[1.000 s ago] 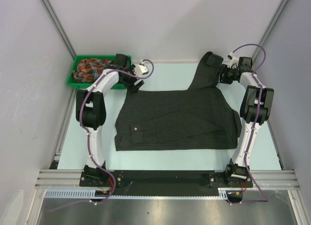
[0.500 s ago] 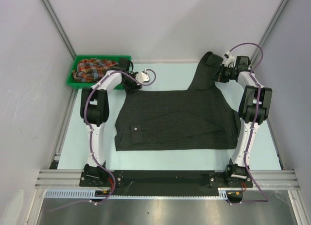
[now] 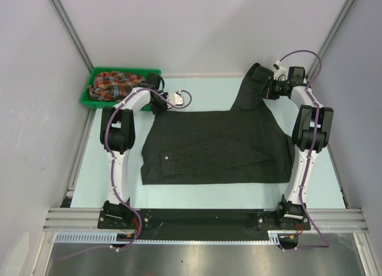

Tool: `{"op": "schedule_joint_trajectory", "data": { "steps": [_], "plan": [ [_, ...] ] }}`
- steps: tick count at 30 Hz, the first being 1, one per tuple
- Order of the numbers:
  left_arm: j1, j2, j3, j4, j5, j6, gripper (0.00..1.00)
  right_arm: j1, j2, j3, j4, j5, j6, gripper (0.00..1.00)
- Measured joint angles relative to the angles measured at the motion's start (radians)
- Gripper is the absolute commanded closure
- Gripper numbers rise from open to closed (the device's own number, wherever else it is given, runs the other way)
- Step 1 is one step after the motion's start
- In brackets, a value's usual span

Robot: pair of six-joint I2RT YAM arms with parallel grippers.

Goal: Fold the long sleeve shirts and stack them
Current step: Fold the shirt

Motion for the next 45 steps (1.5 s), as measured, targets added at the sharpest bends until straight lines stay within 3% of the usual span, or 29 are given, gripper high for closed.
{"op": "schedule_joint_trajectory", "data": {
  "steps": [14, 33, 45],
  "plan": [
    [0.001, -0.228, -0.154, 0.021, 0.05, -0.013, 1.0, -0.008, -0.179, -0.033, -0.068, -0.063, -0.002, 1.0],
    [-0.009, -0.609, -0.629, 0.13, 0.071, -0.008, 1.0, -0.061, -0.587, -0.438, -0.217, -0.109, -0.115, 1.0],
    [-0.039, -0.647, -0.745, 0.17, 0.052, -0.002, 1.0, -0.08, -0.667, -0.64, -0.264, -0.105, -0.17, 1.0]
  ]
}}
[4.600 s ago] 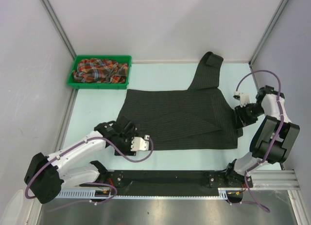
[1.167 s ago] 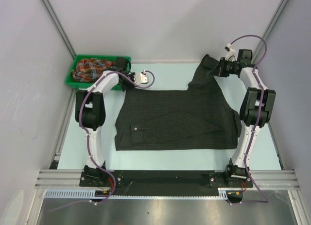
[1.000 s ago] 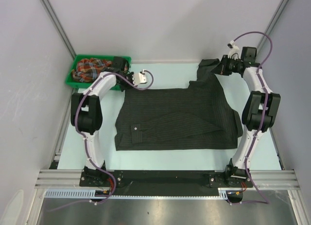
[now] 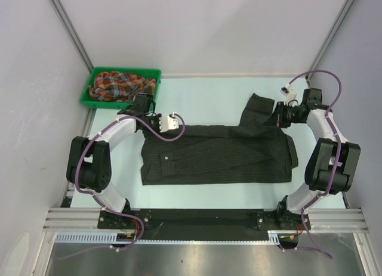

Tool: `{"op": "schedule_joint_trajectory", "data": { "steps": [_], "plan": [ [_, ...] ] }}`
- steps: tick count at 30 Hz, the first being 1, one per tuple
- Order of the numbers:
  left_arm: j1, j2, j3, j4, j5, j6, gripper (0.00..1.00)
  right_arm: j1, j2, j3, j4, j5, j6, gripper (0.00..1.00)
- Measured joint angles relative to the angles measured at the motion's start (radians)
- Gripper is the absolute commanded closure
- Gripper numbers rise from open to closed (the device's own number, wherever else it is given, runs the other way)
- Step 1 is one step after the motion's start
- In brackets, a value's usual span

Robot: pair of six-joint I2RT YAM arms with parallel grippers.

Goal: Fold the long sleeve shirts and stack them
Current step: Fold the shirt

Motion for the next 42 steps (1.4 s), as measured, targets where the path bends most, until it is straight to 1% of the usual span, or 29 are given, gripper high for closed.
{"op": "schedule_joint_trajectory", "data": {
  "steps": [11, 19, 25, 35, 42],
  "plan": [
    [-0.018, 0.0, -0.035, -0.003, -0.011, 0.0, 1.0, -0.07, -0.019, -0.017, -0.063, 0.0, -0.064, 1.0],
    [-0.019, 0.0, -0.045, -0.033, -0.01, 0.0, 1.0, -0.074, -0.019, 0.0, -0.123, 0.0, -0.1, 1.0],
    [-0.019, -0.002, -0.045, -0.049, -0.008, 0.0, 1.0, -0.09, -0.019, 0.06, -0.129, 0.0, -0.11, 1.0],
    [-0.019, -0.008, -0.036, -0.076, 0.013, -0.008, 1.0, -0.125, 0.003, 0.105, -0.145, -0.001, -0.117, 1.0],
    [-0.041, -0.008, -0.045, -0.097, 0.015, -0.007, 1.0, -0.114, 0.018, 0.089, -0.172, 0.012, -0.164, 1.0]
  ]
}}
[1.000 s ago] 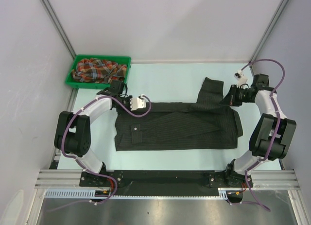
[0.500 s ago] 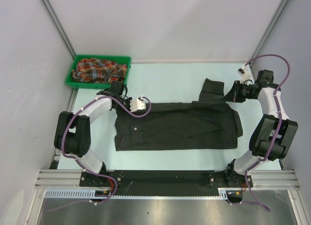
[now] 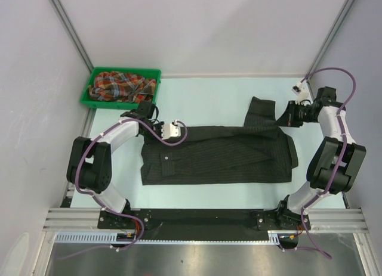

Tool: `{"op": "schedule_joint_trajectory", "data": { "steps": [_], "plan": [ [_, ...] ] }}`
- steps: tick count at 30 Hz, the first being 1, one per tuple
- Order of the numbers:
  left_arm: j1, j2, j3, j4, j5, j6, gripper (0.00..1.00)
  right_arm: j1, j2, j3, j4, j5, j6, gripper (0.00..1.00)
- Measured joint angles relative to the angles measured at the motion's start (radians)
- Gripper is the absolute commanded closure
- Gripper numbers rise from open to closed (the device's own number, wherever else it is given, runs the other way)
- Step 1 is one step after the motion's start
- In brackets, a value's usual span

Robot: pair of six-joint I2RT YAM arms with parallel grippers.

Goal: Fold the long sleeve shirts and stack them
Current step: Fold the shirt

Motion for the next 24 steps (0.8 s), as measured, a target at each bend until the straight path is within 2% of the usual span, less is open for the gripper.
{"op": "schedule_joint_trajectory", "data": {
  "steps": [3, 4, 5, 6, 7, 8, 9, 12, 13, 14, 15, 19, 24],
  "plan": [
    [-0.006, 0.004, -0.013, -0.005, -0.005, 0.0, 0.87, 0.015, 0.0, -0.039, -0.005, 0.018, -0.021, 1.0],
    [-0.008, 0.007, -0.015, -0.008, -0.011, 0.0, 0.75, 0.023, 0.0, -0.064, -0.005, 0.031, -0.03, 1.0],
    [-0.008, 0.011, -0.015, -0.009, -0.018, -0.001, 0.68, 0.032, 0.0, -0.088, -0.009, 0.042, -0.036, 0.97],
    [-0.008, 0.014, -0.015, -0.009, -0.025, -0.002, 0.63, 0.044, 0.0, -0.112, -0.015, 0.055, -0.045, 0.85],
    [-0.008, 0.014, -0.015, -0.01, -0.027, 0.0, 0.54, 0.053, 0.0, -0.132, -0.02, 0.067, -0.052, 0.78],
    [-0.006, 0.014, -0.015, -0.011, -0.031, -0.005, 0.5, 0.066, 0.0, -0.153, -0.029, 0.079, -0.06, 0.71],
    [-0.004, 0.013, -0.015, -0.012, -0.032, -0.006, 0.44, 0.079, 0.0, -0.169, -0.043, 0.093, -0.072, 0.6],
    [0.01, 0.003, -0.012, -0.029, -0.023, -0.02, 0.29, 0.107, 0.002, -0.179, -0.101, 0.134, -0.112, 0.43],
    [0.016, -0.006, -0.005, -0.043, -0.017, -0.028, 0.21, 0.108, 0.002, -0.172, -0.119, 0.146, -0.125, 0.39],
    [0.023, -0.02, 0.005, -0.053, -0.008, -0.037, 0.07, 0.101, 0.005, -0.155, -0.14, 0.161, -0.135, 0.32],
    [0.03, -0.042, 0.019, -0.063, 0.005, -0.053, 0.03, 0.089, 0.013, -0.124, -0.159, 0.17, -0.142, 0.31],
    [0.041, -0.129, 0.072, -0.064, 0.062, -0.119, 0.01, 0.04, 0.097, 0.089, -0.151, 0.197, -0.124, 0.3],
    [0.041, -0.184, 0.133, -0.031, 0.141, -0.228, 0.01, 0.047, 0.274, 0.346, 0.009, 0.234, -0.006, 0.31]
  ]
}}
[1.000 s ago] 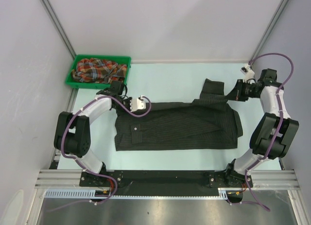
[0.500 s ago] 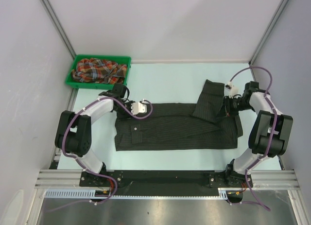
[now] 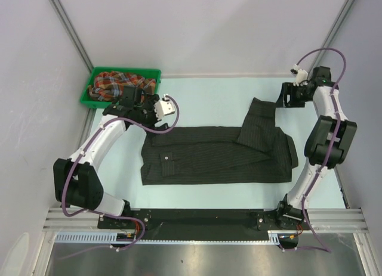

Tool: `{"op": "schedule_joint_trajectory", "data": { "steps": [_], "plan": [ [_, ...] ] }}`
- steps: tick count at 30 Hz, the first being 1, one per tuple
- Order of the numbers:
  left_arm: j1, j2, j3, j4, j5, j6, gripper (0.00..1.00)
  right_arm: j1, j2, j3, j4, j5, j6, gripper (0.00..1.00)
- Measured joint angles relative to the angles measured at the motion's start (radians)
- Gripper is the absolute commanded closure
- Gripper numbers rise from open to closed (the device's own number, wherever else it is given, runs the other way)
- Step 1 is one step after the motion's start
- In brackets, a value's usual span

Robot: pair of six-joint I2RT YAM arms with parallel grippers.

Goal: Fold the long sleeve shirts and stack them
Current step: Fold the shirt

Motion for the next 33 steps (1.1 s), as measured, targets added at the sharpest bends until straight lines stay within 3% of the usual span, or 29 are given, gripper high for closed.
{"op": "schedule_joint_trajectory", "data": {
  "steps": [5, 9, 21, 26, 27, 30, 33],
  "plan": [
    [0.0, -0.014, 0.011, 0.023, 0.052, -0.078, 0.01, 0.063, 0.225, 0.19, 0.084, 0.057, 0.073, 0.33],
    [0.0, -0.016, 0.02, 0.024, 0.077, -0.119, 0.01, 0.098, 0.332, 0.224, 0.122, 0.097, 0.125, 0.34],
    [-0.029, -0.016, 0.039, 0.023, 0.096, -0.154, 0.01, 0.095, 0.366, 0.209, 0.182, 0.141, 0.196, 0.38],
    [-0.047, -0.016, 0.056, 0.021, 0.096, -0.158, 0.01, 0.092, 0.369, 0.187, 0.19, 0.133, 0.209, 0.55],
    [-0.047, -0.016, 0.059, 0.022, 0.096, -0.159, 0.01, 0.091, 0.37, 0.187, 0.191, 0.126, 0.214, 0.7],
    [-0.048, -0.016, 0.062, 0.024, 0.096, -0.17, 0.01, 0.089, 0.372, 0.187, 0.194, 0.085, 0.229, 1.0],
    [-0.048, -0.016, 0.062, 0.036, 0.091, -0.211, 0.0, 0.082, 0.372, 0.187, 0.191, 0.031, 0.251, 1.0]
  ]
}}
